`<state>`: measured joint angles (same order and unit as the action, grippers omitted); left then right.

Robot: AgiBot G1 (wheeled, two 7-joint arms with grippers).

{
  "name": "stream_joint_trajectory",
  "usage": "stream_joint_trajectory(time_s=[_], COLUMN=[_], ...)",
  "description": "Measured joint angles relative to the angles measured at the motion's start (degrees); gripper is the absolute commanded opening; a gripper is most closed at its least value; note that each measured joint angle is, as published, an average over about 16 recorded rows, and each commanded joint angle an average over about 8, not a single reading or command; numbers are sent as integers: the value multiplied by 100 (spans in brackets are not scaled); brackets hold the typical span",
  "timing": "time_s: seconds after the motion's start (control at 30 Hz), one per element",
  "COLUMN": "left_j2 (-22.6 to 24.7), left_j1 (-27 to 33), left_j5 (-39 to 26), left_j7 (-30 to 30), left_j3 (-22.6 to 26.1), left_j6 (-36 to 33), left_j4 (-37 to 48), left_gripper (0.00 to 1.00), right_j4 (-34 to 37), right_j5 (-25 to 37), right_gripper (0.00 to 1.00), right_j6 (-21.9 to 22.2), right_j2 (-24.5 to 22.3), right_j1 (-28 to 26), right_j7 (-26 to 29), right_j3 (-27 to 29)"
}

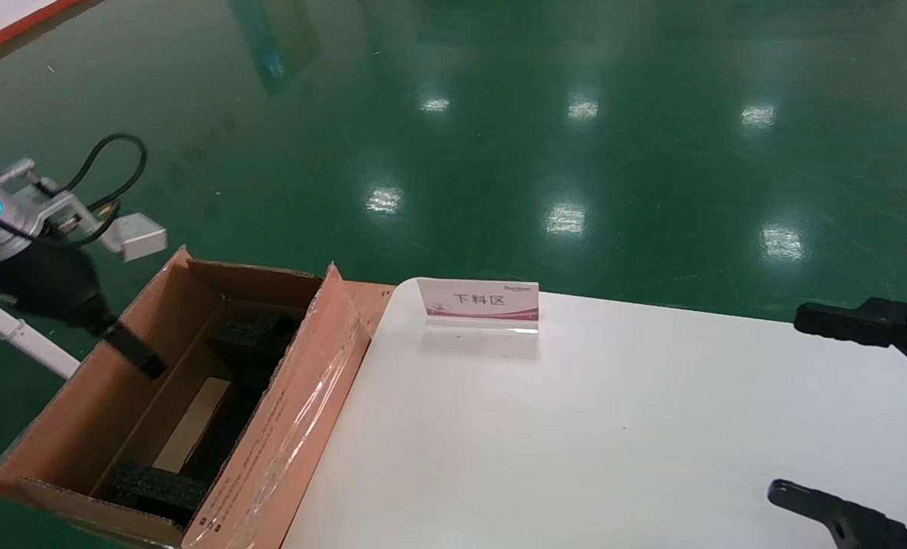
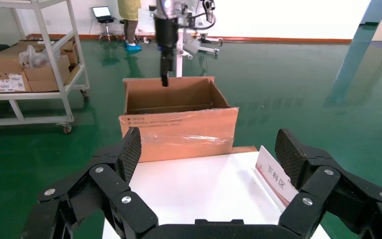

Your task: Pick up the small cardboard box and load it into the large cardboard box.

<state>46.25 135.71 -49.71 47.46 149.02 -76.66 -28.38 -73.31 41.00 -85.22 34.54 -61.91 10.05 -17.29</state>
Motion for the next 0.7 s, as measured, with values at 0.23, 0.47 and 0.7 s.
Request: stream_joint_trajectory(time_s=[0.23,0.47,0.7], left_j2=[-387,-770,-928], left_j1=[985,1725,1730], left_j5=[145,172,138], left_j7=[-510,-487,-367], left_j3=[-273,-421,-855], left_j6=[156,364,443], left_j4=[-1357,-2609,-3277], left_gripper=[100,100,100], right_j4=[1,1,3], right_j5=[-1,-1,-1], right_gripper=[100,100,100], right_j6=[0,1,2], right_j2=[-1,-1,-2], right_j1=[-1,-1,-1], right_j7=[-1,-2,-3], right_j3=[-2,-3,-3])
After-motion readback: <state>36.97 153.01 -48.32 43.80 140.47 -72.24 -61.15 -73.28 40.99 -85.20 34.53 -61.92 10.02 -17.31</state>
